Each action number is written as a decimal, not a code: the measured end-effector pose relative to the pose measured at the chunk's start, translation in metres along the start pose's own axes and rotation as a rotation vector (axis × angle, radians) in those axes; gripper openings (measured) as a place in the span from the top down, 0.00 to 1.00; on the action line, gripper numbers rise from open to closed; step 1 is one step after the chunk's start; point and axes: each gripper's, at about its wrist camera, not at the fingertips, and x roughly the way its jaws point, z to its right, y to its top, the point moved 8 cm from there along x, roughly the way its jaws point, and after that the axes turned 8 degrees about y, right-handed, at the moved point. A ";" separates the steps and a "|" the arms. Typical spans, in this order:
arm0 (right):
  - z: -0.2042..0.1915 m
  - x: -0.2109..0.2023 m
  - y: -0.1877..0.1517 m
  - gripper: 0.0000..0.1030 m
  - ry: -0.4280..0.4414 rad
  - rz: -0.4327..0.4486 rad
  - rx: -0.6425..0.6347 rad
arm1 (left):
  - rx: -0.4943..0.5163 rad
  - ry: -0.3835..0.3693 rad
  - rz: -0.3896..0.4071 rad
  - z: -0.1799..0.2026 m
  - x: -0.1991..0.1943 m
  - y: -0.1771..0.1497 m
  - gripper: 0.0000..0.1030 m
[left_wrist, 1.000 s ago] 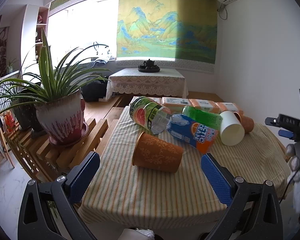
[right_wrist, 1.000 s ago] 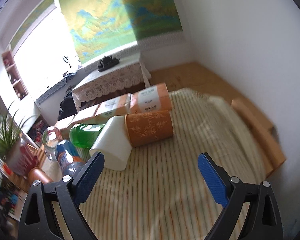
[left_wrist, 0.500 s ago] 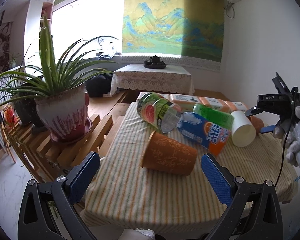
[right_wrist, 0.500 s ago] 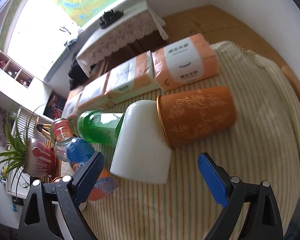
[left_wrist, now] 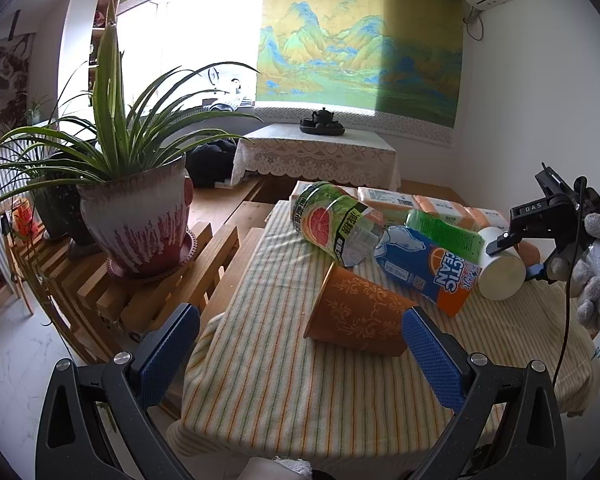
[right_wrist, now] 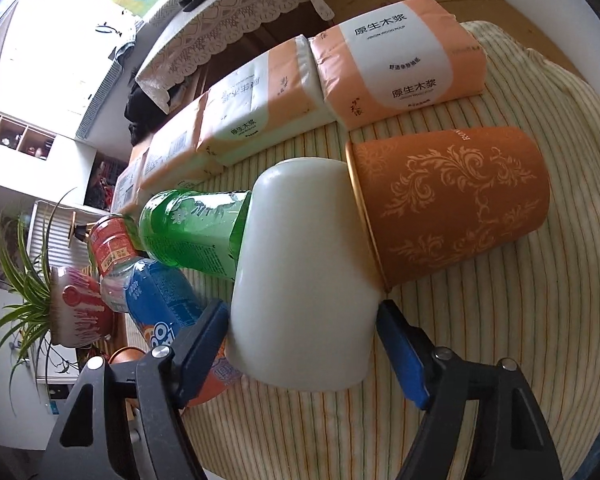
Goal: Flip cup upside down
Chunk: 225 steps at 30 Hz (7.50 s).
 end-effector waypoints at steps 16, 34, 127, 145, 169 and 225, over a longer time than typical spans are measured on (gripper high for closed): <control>-0.004 -0.008 -0.056 0.30 0.020 -0.081 -0.043 | 0.026 -0.020 -0.004 0.008 -0.009 0.000 0.00; 0.002 -0.058 -0.106 0.29 0.016 0.032 -0.232 | 0.169 -0.310 -0.292 0.135 0.022 0.027 0.00; 0.040 -0.163 -0.202 0.29 -0.300 0.613 -0.411 | 0.209 -0.284 -0.176 0.230 0.016 -0.014 0.26; 0.020 -0.166 -0.212 0.30 -0.381 0.693 -0.432 | 0.202 -0.297 -0.124 0.229 0.013 -0.026 0.26; 0.011 -0.168 -0.222 0.29 -0.374 0.705 -0.426 | 0.188 -0.379 -0.091 0.208 -0.023 -0.021 0.09; -0.027 -0.164 -0.257 0.09 -0.376 0.852 -0.447 | 0.119 -0.167 0.021 0.073 -0.106 -0.037 0.01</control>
